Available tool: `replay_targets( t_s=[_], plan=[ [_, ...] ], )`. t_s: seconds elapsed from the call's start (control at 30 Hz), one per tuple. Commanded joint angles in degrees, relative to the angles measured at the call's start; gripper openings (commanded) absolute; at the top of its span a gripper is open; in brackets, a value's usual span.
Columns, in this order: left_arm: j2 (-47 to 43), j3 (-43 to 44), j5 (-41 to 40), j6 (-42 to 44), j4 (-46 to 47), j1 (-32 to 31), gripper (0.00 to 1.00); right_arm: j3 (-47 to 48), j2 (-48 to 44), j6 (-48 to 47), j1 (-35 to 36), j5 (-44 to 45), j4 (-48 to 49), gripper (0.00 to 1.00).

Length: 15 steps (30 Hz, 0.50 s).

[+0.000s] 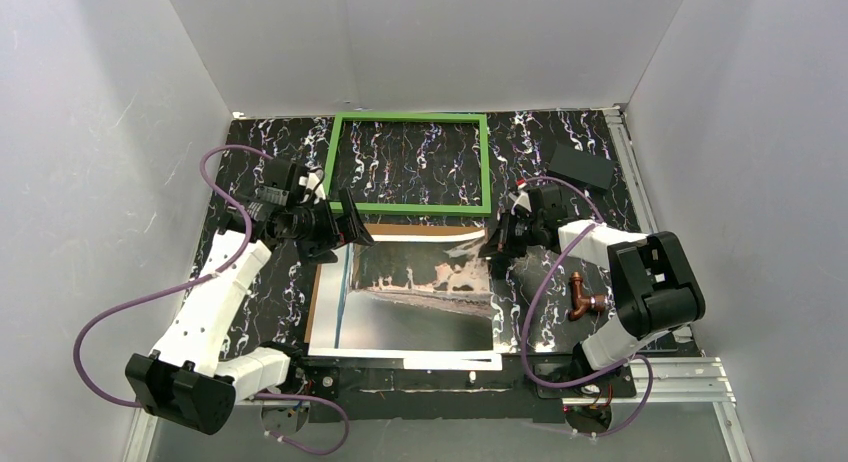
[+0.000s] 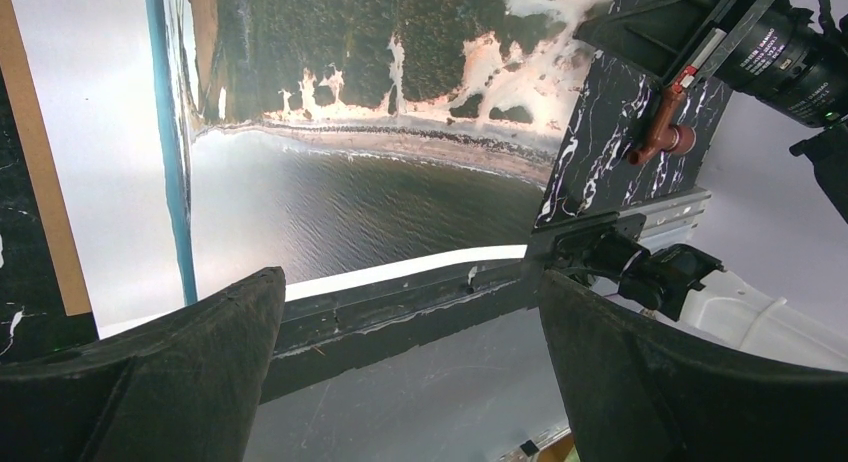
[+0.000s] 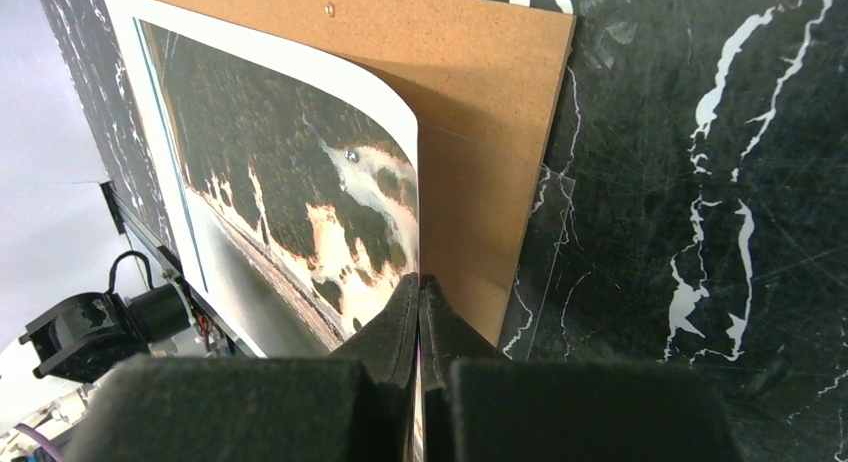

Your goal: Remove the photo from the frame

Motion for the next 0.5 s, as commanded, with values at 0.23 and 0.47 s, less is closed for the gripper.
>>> replay_targets(
  t_s=[0.23,0.47],
  plan=[
    [-0.5,1.3,-1.6,2.8,-5.1,-1.2,0.98,7.3,-11.0,-3.6,-0.2,15.7,-24.7,0.51],
    [0.1,3.4,-4.0,5.4,-8.0,-1.2,0.98,5.2,-26.3,-2.7,0.6,23.0,-36.2,0.62]
  ],
)
